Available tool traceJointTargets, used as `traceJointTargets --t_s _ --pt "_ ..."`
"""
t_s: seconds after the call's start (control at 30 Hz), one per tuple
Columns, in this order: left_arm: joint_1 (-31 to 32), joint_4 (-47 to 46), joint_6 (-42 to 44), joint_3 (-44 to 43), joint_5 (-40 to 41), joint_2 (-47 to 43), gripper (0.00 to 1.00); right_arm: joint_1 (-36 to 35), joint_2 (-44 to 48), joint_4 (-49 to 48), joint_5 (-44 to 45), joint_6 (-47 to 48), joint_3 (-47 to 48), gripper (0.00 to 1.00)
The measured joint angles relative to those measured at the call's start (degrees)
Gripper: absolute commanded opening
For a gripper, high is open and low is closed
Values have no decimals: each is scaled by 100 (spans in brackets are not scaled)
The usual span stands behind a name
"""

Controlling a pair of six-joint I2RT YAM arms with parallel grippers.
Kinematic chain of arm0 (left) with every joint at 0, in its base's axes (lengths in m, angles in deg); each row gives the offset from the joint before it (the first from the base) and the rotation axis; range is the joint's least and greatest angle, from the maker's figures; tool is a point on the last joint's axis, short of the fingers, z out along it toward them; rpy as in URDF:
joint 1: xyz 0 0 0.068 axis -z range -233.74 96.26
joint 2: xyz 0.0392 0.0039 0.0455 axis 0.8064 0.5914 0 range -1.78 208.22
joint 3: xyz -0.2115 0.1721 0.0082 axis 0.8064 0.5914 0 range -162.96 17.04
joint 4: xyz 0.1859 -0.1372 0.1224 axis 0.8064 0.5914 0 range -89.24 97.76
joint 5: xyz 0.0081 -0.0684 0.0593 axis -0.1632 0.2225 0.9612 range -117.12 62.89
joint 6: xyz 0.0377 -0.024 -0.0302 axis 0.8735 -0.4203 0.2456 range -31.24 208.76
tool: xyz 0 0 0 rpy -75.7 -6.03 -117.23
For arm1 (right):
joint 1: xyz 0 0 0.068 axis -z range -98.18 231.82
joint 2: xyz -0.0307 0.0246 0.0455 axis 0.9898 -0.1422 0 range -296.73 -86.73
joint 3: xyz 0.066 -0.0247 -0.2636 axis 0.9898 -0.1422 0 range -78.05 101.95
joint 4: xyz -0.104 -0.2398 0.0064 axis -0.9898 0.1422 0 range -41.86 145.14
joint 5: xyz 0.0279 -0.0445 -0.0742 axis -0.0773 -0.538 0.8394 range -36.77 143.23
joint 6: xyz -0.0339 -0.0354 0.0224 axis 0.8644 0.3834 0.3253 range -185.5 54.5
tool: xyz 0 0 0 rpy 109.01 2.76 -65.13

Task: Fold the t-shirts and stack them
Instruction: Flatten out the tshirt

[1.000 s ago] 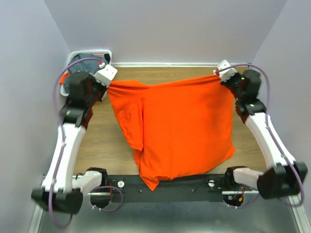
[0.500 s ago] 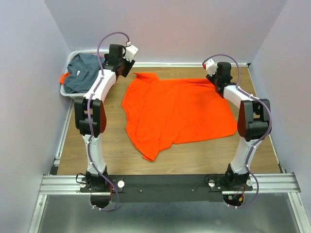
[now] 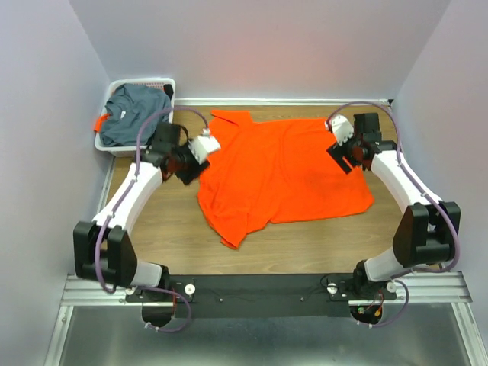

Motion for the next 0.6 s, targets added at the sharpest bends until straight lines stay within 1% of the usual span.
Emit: traceJointTargets --t_s 0.07,0.13,0.17,0.27,0.37,0.43,0.5,0.6 --pt "295 332 343 544 -219 -444 63 0 149 496 -201 -31 -339 82" --pt "789 562 573 975 -315 -815 63 0 245 907 -356 -31 -680 79" --pt "1185 671 660 1172 -363 -1016 63 0 269 1023 -393 -31 -820 79" --pt "2243 769 726 1482 -389 -1239 64 0 302 1384 -485 -37 -1154 77" --pt "3217 748 684 1644 -341 -1123 66 0 302 1565 -514 -31 -1298 74" --pt "3707 702 629 1711 -291 -946 67 0 291 1580 -520 -31 -1360 73" --pt "4122 603 586 1788 -192 -673 68 0 243 1589 -516 -11 -1392 70" --pt "4481 498 551 1893 -46 -308 68 0 92 1587 -483 17 -1467 68"
